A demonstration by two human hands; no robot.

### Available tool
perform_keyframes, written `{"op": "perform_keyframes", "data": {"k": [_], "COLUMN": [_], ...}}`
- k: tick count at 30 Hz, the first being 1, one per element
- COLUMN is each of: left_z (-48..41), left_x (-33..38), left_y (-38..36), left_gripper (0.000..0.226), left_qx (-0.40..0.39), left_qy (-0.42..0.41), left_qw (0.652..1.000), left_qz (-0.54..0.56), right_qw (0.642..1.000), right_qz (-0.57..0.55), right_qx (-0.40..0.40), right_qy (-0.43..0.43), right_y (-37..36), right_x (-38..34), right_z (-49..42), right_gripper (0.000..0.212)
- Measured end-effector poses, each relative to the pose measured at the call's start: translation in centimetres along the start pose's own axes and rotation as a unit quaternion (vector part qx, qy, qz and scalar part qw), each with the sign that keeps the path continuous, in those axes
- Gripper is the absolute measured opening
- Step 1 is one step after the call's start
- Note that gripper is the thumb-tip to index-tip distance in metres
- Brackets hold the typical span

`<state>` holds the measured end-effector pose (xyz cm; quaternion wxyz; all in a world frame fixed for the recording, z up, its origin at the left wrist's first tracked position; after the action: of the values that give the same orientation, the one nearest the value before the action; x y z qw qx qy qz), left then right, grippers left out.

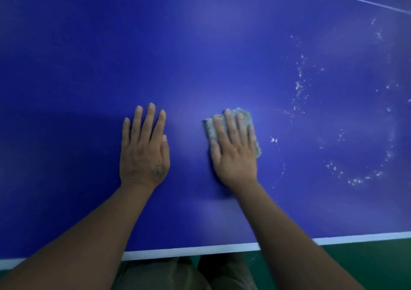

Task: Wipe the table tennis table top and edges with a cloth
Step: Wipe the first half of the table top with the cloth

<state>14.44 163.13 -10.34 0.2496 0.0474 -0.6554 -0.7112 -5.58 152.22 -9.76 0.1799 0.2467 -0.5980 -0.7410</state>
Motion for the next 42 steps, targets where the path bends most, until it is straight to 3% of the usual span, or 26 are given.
{"op": "perform_keyframes", "data": {"k": [5, 9, 11, 16, 21, 24, 28, 33, 36, 42], "left_z": [-0.1, 0.0, 0.5, 4.6, 9.7, 9.8, 9.7, 9.8, 9.9, 9.8], "left_x": [0.2, 0.1, 0.4, 3.6, 6.1, 6.2, 6.2, 6.2, 6.4, 6.4], "left_y": [0.0, -0.3, -0.3, -1.1, -2.9, -3.1, -3.1, -3.1, -3.1, -3.0], "left_gripper": [0.057, 0.057, 0.056, 0.059, 0.062, 0.062, 0.061, 0.058, 0.057, 0.056], "left_qx": [0.015, 0.019, 0.020, 0.032, 0.022, 0.033, 0.046, 0.060, 0.068, 0.070], "left_qy": [0.000, -0.001, 0.015, 0.119, 0.162, 0.164, 0.164, 0.163, 0.161, 0.162], "left_qw": [1.000, 1.000, 1.000, 0.992, 0.986, 0.986, 0.985, 0.985, 0.984, 0.984], "left_qz": [0.003, -0.015, -0.018, 0.002, 0.008, 0.014, 0.016, 0.022, 0.024, 0.026], "right_qw": [0.992, 0.984, 0.991, 0.996, 0.984, 0.987, 0.998, 0.998, 0.999, 0.983], "right_qz": [0.005, -0.009, -0.001, -0.029, -0.025, -0.011, 0.008, -0.009, -0.039, -0.073], "right_qx": [-0.016, -0.035, -0.038, -0.025, -0.052, -0.027, -0.003, -0.021, -0.016, -0.055], "right_qy": [-0.124, -0.176, -0.130, 0.080, 0.170, 0.158, 0.055, -0.051, -0.014, 0.158], "right_y": [2.1, 2.1, 1.6, -0.8, -2.4, -1.1, 0.7, 1.3, 0.7, -3.2], "right_x": [9.8, 9.6, 6.5, -0.7, 2.6, 7.3, 12.7, 11.0, 6.2, 1.4], "right_z": [-4.6, -6.9, -5.4, 5.4, 12.2, 9.7, 2.9, -0.9, 1.6, 15.6], "right_gripper": [0.062, 0.065, 0.062, 0.058, 0.060, 0.058, 0.058, 0.062, 0.059, 0.062]}}
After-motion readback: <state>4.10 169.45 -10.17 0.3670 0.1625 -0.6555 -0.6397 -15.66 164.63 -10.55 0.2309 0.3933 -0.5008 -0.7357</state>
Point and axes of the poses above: each hand's wrist, its own z-axis away from the middle knuckle, its own y-axis out of the back of the hand, x = y × z, the point moved 4 cm from there along -z, towards the middle knuckle, and after that the axes turned 7 degrees about -x, right-handed, at the moved point
